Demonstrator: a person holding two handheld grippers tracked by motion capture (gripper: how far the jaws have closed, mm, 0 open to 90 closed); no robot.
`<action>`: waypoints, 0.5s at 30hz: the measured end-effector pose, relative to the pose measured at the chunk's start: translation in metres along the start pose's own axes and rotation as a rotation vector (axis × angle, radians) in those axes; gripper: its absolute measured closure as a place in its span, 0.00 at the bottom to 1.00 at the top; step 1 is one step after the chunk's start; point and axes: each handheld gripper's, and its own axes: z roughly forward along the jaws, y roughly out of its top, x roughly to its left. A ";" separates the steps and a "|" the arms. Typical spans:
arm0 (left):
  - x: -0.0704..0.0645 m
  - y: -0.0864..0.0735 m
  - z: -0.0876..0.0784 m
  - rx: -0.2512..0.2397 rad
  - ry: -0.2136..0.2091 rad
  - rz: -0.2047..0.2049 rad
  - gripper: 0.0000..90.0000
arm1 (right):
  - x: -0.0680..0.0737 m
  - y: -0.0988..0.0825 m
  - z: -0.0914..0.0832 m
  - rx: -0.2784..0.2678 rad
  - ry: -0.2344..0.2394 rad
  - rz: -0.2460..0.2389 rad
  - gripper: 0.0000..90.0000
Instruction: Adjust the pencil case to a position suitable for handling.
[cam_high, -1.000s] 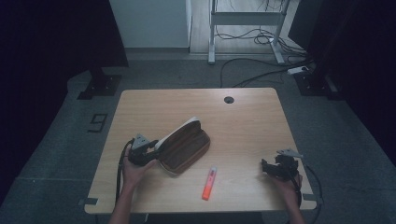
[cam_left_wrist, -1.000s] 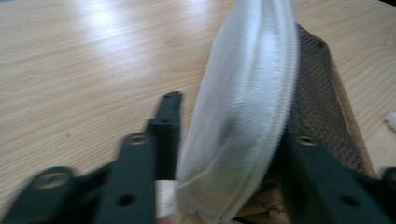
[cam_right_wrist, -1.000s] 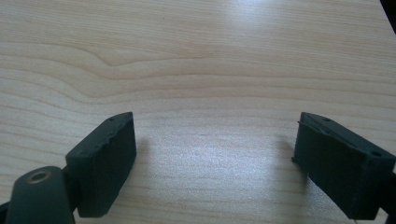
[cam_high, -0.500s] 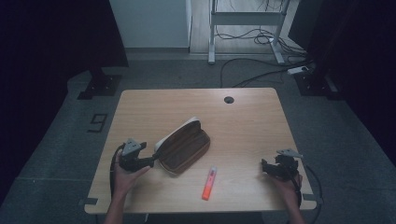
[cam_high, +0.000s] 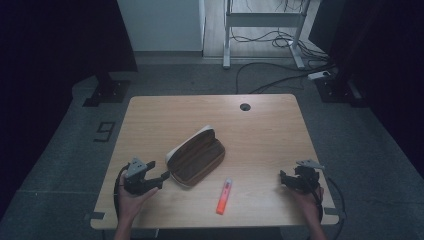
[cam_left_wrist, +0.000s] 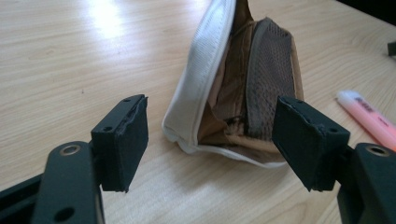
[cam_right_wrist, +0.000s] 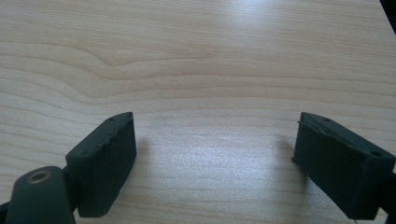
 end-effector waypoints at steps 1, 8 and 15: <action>0.000 0.000 0.000 0.000 0.000 0.000 0.31 | 0.000 0.000 0.000 0.000 0.000 0.000 0.14; -0.013 -0.005 0.002 0.011 -0.017 0.003 0.33 | 0.000 0.000 0.000 0.000 0.000 0.000 0.14; -0.027 -0.004 0.006 0.019 -0.029 0.017 0.34 | 0.000 0.000 0.000 0.000 0.000 0.000 0.14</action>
